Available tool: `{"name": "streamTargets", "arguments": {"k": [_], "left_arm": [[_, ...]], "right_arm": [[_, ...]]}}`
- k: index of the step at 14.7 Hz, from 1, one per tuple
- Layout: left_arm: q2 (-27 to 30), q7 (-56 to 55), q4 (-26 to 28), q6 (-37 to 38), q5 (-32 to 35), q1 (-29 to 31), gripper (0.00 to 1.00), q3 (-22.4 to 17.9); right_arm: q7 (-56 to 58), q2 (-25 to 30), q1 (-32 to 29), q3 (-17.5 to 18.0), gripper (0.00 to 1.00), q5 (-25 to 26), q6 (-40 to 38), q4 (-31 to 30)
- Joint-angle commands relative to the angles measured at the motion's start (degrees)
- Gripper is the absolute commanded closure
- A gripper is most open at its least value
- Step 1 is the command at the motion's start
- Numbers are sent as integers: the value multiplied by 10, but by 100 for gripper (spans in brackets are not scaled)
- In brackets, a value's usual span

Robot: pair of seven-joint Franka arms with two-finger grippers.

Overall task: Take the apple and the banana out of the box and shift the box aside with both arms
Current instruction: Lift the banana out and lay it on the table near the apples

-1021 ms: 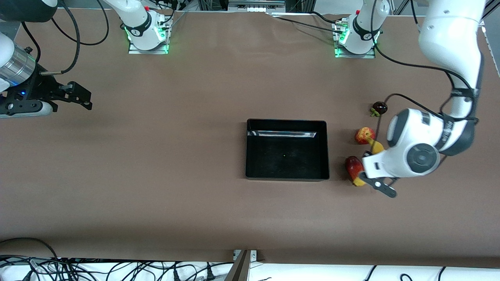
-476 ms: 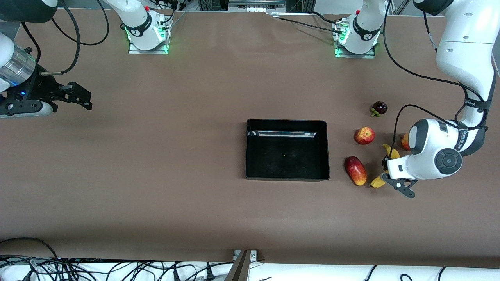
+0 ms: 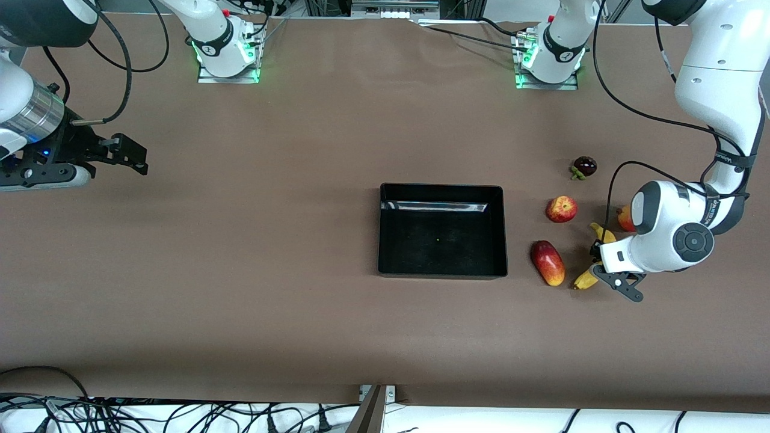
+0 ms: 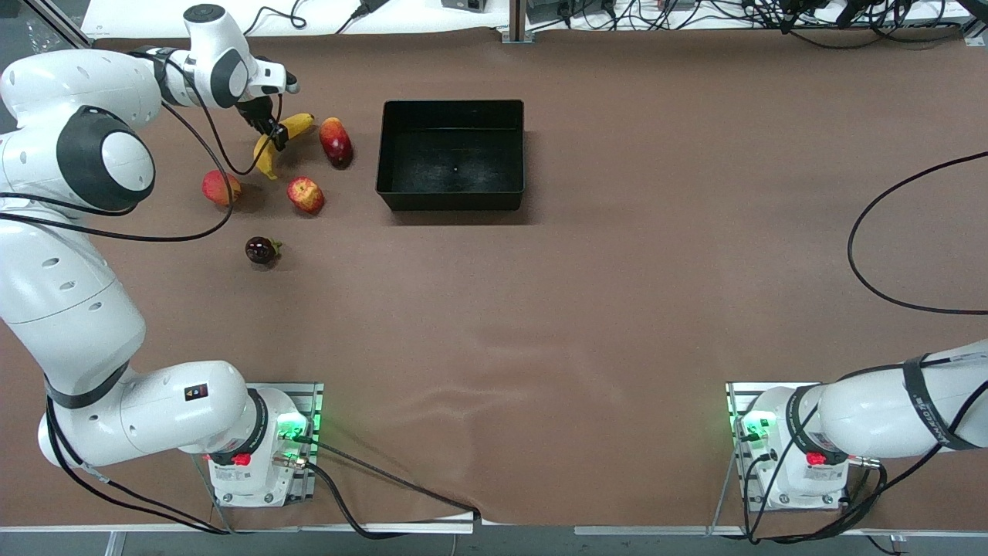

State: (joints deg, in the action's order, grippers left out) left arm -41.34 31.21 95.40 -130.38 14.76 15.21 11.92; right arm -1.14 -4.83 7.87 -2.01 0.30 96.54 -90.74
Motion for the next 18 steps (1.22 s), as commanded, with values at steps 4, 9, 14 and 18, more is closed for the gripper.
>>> {"name": "streamTargets", "arguments": {"k": [4, 9, 14, 18], "left_arm": [[19, -4, 17, -6, 2, 12, 0, 13], [100, -6, -7, 122, -17, 10, 0, 40], [180, -42, -92, 317, -86, 8, 0, 69], [208, -94, -166, 445, -117, 8, 0, 71]], "right_arm": [[12, 5, 0, 6, 0, -27, 23, 20], [12, -13, 51, 10, 0, -23, -32, 19], [-2, -29, 94, 14, 0, -32, -31, 16], [-106, -85, 158, 14, 0, -55, 27, 18]]}}
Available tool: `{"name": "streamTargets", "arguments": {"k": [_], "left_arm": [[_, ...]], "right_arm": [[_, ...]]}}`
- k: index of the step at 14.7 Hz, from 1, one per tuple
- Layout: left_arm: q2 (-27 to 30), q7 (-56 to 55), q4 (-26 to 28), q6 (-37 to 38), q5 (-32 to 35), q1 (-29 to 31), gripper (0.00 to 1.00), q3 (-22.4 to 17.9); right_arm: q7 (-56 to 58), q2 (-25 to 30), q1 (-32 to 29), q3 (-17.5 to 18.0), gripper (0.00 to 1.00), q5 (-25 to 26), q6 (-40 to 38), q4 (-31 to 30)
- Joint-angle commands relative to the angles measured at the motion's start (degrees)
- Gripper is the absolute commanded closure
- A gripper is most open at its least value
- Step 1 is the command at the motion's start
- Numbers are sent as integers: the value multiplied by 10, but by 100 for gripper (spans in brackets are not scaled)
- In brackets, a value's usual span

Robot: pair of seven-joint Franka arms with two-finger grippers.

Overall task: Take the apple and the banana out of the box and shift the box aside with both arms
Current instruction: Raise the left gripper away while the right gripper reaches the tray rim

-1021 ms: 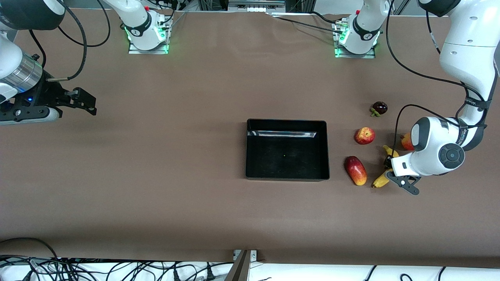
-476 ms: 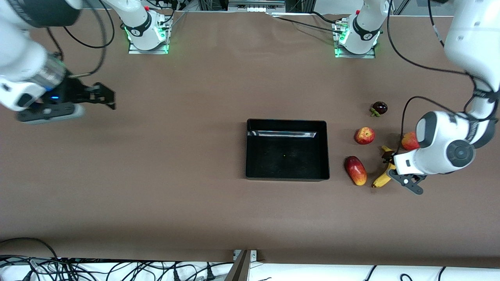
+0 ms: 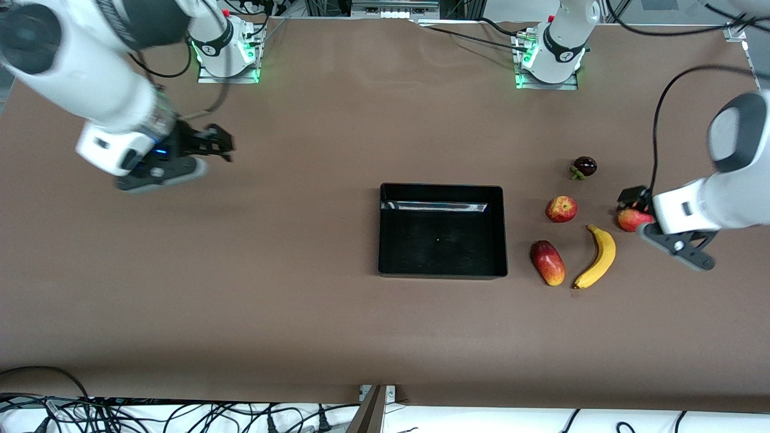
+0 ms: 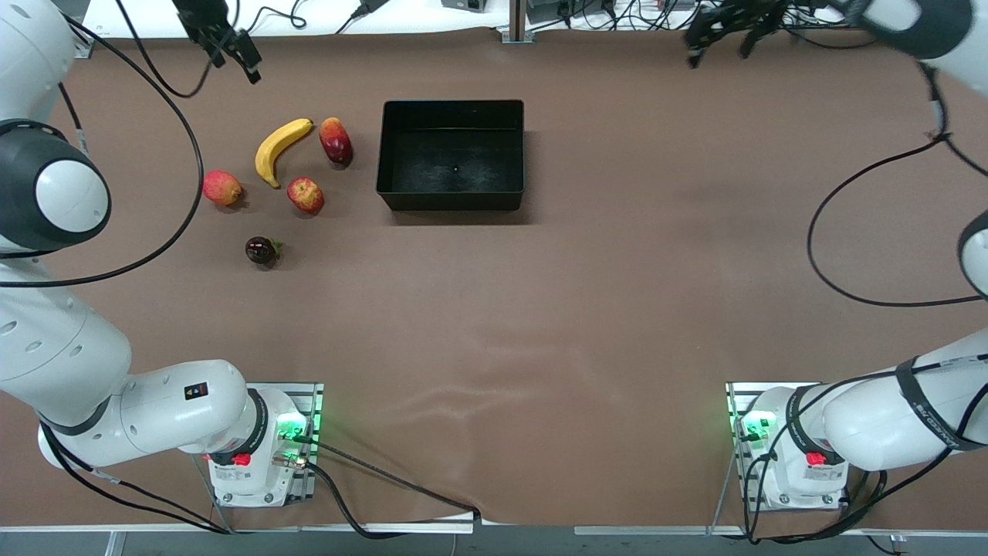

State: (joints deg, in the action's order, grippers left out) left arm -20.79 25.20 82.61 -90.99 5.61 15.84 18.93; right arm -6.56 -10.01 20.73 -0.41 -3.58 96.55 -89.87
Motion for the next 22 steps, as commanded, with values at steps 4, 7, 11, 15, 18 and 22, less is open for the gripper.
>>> {"name": "streamTargets", "arguments": {"k": [4, 7, 11, 15, 18, 22], "left_arm": [[63, -87, -40, 84, -31, -12, 0, 1], [142, -165, 27, 76, -38, -83, 0, -66], [217, -313, 115, 11, -60, -138, 0, -122], [249, -334, 185, -59, -69, -166, 0, -181], [269, -331, 193, -45, -64, -166, 0, -181], [262, -332, 179, -38, -60, -167, 0, -170]], "right_arm": [[-143, -106, 92, -2, 0, -27, 126, 10], [-218, -173, 141, -2, 0, -26, 211, 12], [-273, -251, 189, -2, 0, -25, 321, 29], [-292, -314, 216, -4, 0, -22, 351, 75], [-292, -337, 216, -4, 6, -20, 362, 82], [-282, -351, 216, -6, 29, -13, 378, 82]]}}
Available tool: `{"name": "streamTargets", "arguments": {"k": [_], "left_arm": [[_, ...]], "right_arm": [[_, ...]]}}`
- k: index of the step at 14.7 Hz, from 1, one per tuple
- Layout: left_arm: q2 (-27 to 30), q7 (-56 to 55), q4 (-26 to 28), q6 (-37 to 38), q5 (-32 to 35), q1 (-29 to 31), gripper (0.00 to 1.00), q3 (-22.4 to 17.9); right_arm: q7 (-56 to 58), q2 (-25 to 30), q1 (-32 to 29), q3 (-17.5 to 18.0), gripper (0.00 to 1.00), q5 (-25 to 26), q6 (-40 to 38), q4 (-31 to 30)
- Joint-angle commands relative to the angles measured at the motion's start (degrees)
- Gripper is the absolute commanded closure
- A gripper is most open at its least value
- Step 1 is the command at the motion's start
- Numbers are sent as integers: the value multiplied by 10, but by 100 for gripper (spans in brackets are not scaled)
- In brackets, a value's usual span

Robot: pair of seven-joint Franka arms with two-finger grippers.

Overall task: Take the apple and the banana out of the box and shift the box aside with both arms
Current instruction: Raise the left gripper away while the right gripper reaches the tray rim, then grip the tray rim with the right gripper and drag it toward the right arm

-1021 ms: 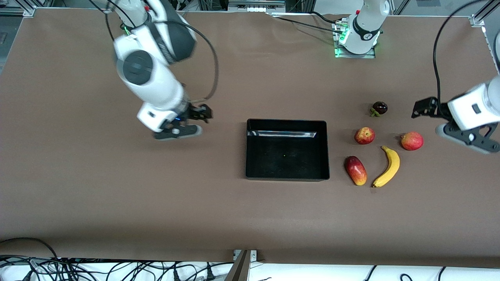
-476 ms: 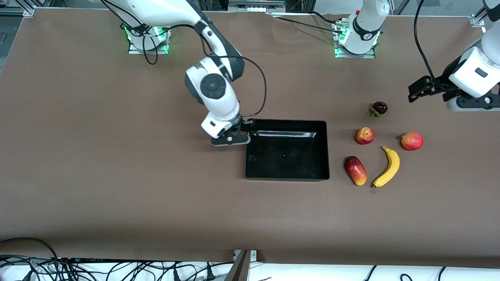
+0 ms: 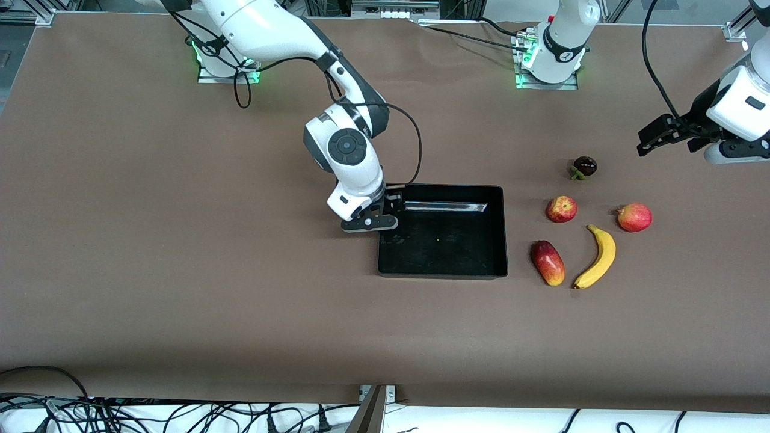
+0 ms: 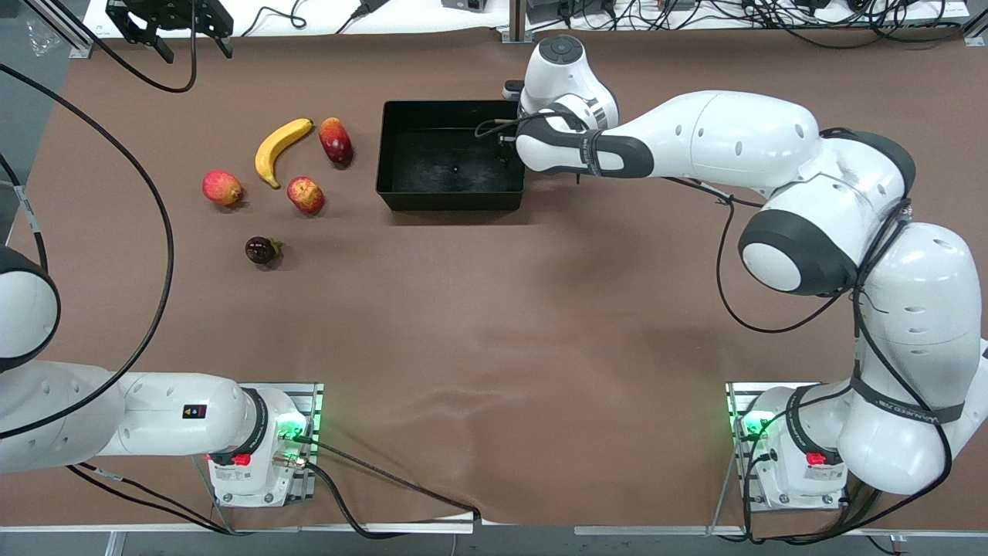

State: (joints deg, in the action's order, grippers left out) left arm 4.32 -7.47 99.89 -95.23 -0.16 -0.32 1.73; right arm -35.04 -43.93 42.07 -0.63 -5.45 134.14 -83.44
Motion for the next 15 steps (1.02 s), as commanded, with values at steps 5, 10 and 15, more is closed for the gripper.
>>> {"name": "streamTargets", "arguments": {"k": [5, 10, 15], "left_arm": [[12, -4, -2, 48, -4, -5, 0, 3], [9, -4, -13, 48, -3, -6, 0, 3], [9, -4, -13, 48, -3, -6, 0, 3]], "right_arm": [[16, -12, -1, -5, 94, 8, -4, 26], [15, -6, -2, -6, 100, 7, -5, 26], [22, 47, -44, -16, 100, -1, -71, 27]]}}
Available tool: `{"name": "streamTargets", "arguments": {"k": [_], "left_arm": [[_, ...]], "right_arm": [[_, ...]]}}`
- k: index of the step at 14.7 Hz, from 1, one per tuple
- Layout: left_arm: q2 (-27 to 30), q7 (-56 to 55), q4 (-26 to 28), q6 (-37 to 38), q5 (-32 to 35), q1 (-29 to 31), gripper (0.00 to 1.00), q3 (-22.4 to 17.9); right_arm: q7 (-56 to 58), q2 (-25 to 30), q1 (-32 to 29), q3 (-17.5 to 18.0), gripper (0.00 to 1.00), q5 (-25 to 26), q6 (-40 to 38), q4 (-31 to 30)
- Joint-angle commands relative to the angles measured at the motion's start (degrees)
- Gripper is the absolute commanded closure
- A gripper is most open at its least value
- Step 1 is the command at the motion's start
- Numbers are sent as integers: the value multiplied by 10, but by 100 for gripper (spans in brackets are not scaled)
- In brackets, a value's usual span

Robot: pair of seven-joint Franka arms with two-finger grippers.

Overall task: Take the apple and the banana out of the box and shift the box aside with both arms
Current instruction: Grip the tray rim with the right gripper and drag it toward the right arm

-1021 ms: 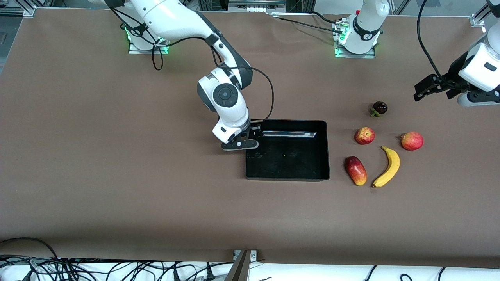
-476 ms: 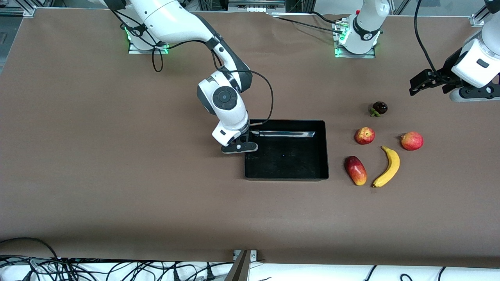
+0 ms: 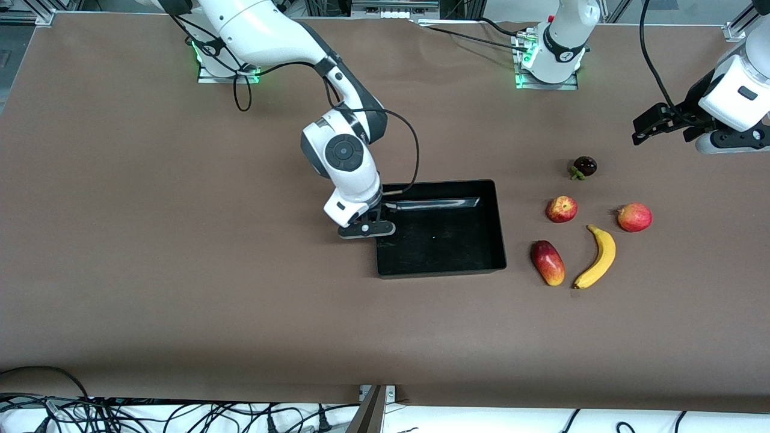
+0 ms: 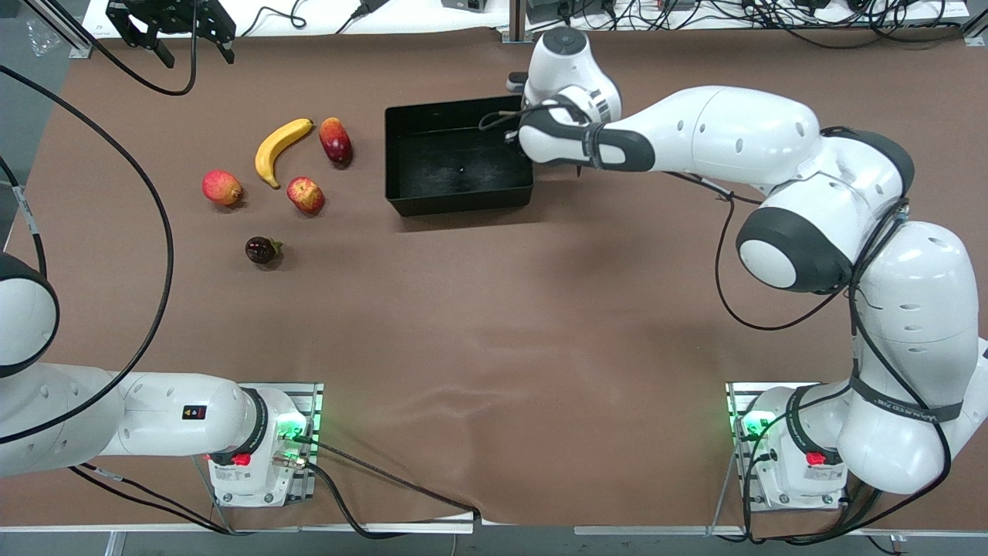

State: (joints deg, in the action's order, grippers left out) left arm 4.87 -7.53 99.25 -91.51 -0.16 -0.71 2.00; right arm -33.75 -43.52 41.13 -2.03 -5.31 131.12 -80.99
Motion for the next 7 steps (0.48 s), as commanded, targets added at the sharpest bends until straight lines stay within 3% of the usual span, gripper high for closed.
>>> {"name": "streamTargets", "arguments": {"k": [1, 5, 7], "left_arm": [[4, -3, -6, 11, -3, -2, 0, 0], [4, -3, -7, 11, -3, -2, 0, 0], [4, -3, -6, 11, -3, -2, 0, 0]], "right_arm": [[24, 62, -59, -1, 100, -3, -65, 1], [184, 125, -163, -3, 100, -23, -155, -13], [248, 157, -215, -3, 100, -29, -171, -49]]}}
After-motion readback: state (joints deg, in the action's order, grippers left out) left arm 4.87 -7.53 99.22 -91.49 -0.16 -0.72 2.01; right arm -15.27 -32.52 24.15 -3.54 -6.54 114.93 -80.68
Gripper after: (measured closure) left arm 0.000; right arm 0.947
